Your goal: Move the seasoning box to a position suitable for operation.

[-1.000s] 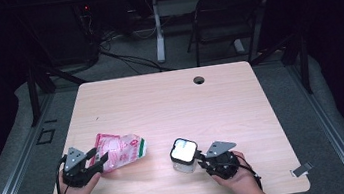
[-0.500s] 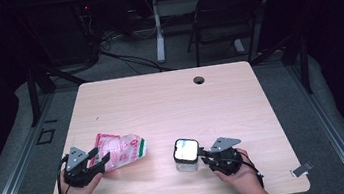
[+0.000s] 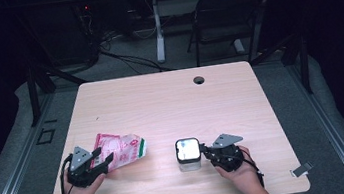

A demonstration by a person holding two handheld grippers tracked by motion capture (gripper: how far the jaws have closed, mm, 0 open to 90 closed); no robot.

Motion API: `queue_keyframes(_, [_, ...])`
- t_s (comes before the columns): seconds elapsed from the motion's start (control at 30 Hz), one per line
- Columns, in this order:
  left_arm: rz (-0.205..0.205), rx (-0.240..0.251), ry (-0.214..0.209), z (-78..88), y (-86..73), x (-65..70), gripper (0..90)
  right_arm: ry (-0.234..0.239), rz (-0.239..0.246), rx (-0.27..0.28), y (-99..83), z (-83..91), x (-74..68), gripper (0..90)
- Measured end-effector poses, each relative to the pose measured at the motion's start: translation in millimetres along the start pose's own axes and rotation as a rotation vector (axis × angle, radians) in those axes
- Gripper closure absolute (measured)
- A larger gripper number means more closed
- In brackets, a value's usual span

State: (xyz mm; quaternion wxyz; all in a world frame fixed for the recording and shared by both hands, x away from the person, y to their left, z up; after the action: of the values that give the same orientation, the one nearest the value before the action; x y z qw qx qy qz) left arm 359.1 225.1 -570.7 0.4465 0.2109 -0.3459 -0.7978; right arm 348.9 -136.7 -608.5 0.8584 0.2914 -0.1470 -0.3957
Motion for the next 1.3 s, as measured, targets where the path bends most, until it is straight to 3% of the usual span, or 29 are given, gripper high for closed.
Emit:
queue_keyframes(0.23, [-0.031, 0.009, -0.021, -0.6, 4.5, 11.5, 49.0, 0.018, 0.012, 0.013, 2.4, -2.6, -1.1, 76.1])
queue_keyframes(0.3, [-0.042, 0.006, -0.027, -0.3, 5.7, 15.1, 49.0, 0.037, -0.004, 0.016, 2.5, -2.6, -0.4, 74.4])
queue_keyframes(0.37, [-0.055, 0.0, -0.033, 0.4, 7.1, 19.6, 48.9, 0.07, -0.043, 0.021, 2.5, 0.0, 0.5, 67.2])
queue_keyframes(0.43, [-0.062, -0.003, -0.051, 1.3, 8.2, 24.2, 49.0, 0.067, -0.052, -0.003, 0.5, 3.3, 0.3, 58.1])
queue_keyframes(0.47, [-0.064, -0.009, -0.059, 1.7, 8.6, 26.1, 49.0, 0.062, -0.044, -0.039, -2.8, 5.1, -1.7, 54.3])
queue_keyframes(0.53, [-0.069, -0.018, -0.081, 2.2, 9.7, 31.0, 49.0, 0.03, -0.015, -0.068, -6.6, 9.4, -4.6, 53.9])
queue_keyframes(0.63, [-0.072, -0.028, -0.107, 2.9, 12.9, 37.5, 48.6, -0.027, 0.014, -0.072, -5.2, 21.7, -6.9, 55.6])
queue_keyframes(0.73, [-0.068, -0.038, -0.14, 2.8, 18.6, 44.5, 47.8, -0.022, 0.009, -0.059, 0.6, 31.9, -7.3, 56.5])
queue_keyframes(0.8, [-0.063, -0.041, -0.187, 2.2, 26.3, 50.2, 49.7, -0.033, 0.008, -0.063, 4.4, 37.7, -6.1, 57.2])
queue_keyframes(0.87, [-0.064, -0.033, -0.197, 1.5, 34.6, 53.1, 50.4, -0.047, -0.01, -0.06, 8.6, 41.7, -2.9, 58.3])
queue_keyframes(1.03, [-0.081, -0.058, -0.233, -5.0, 50.7, 63.1, 53.2, -0.005, -0.058, -0.061, 19.5, 49.7, 1.0, 64.1])
queue_keyframes(1.07, [-0.099, -0.099, -0.259, -11.7, 57.4, 70.8, 52.3, 0.003, -0.068, -0.073, 25.8, 52.8, 2.7, 66.8])
queue_keyframes(1.17, [-0.111, -0.126, -0.31, -19.2, 64.6, 83.8, 53.2, 0.007, -0.067, -0.066, 36.4, 54.8, 2.2, 69.9])
queue_keyframes(1.3, [-0.146, -0.14, -0.307, -24.7, 72.0, 96.1, 53.4, 0.014, -0.056, -0.072, 51.8, 56.1, -1.3, 71.6])
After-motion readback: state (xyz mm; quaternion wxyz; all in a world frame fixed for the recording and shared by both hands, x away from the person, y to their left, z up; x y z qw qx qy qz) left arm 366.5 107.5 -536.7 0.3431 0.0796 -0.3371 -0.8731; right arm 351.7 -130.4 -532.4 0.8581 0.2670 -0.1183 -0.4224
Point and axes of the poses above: each handheld gripper's, and its own axes: z roughly backward along the jaws, y roughly out of its top, x roughly to its right, the point moved 8 cm from there along -z, roughly forward along the jaws, and after that the axes turned 10 degrees about -x, right-handed, at the moved point
